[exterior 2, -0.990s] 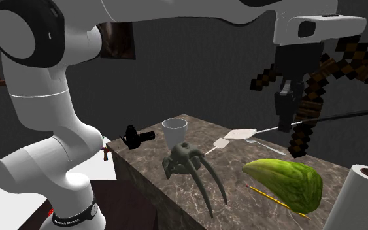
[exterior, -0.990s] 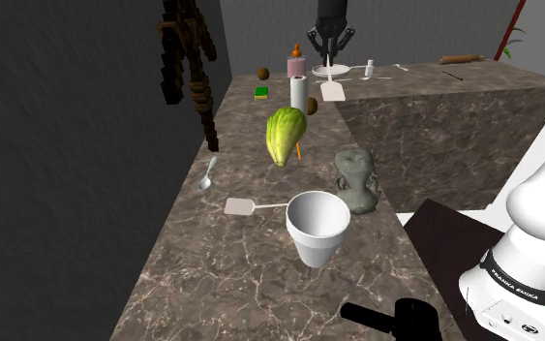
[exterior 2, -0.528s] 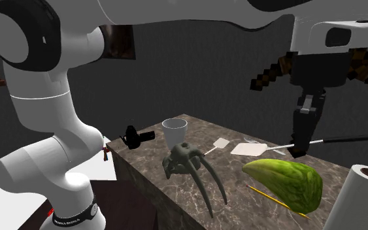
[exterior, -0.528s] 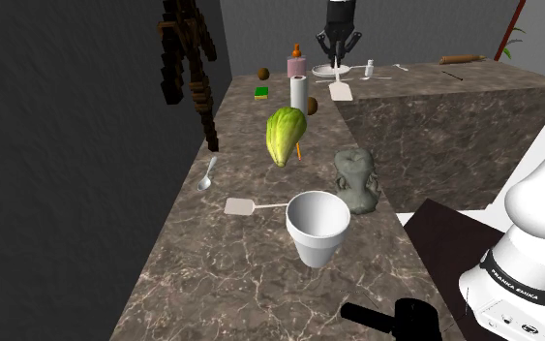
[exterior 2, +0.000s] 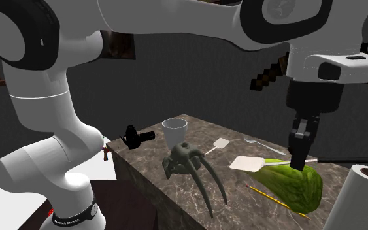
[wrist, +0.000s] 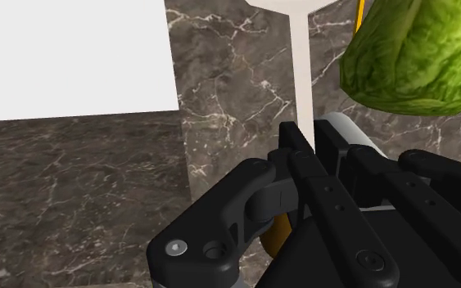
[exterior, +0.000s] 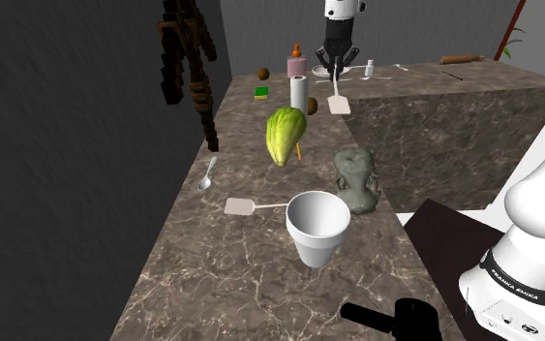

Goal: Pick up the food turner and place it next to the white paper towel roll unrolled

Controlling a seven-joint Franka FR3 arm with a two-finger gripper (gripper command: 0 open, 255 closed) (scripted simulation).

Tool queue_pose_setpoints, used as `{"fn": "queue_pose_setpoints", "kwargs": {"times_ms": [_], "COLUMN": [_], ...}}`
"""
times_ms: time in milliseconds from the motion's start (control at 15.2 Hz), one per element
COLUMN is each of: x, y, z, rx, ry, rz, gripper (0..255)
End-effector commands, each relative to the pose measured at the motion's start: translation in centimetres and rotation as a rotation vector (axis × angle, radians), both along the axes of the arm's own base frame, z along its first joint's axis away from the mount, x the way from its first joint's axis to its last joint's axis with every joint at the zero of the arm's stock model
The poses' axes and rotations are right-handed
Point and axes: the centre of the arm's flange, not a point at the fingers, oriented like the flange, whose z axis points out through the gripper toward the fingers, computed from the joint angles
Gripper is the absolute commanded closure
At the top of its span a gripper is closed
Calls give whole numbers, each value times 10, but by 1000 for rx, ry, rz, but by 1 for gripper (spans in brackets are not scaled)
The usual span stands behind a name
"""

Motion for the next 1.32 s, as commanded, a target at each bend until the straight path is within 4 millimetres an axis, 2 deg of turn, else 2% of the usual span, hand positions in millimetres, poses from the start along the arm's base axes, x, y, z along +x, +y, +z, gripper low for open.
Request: {"fn": "queue_pose_setpoints", "kwargs": {"times_ms": [0, 1254], "x": [0, 0], "y": [0, 0], "z": [-10, -111], "rx": [0, 0], "ry": [0, 0], "rz": [0, 0], "gripper": [255, 255]}}
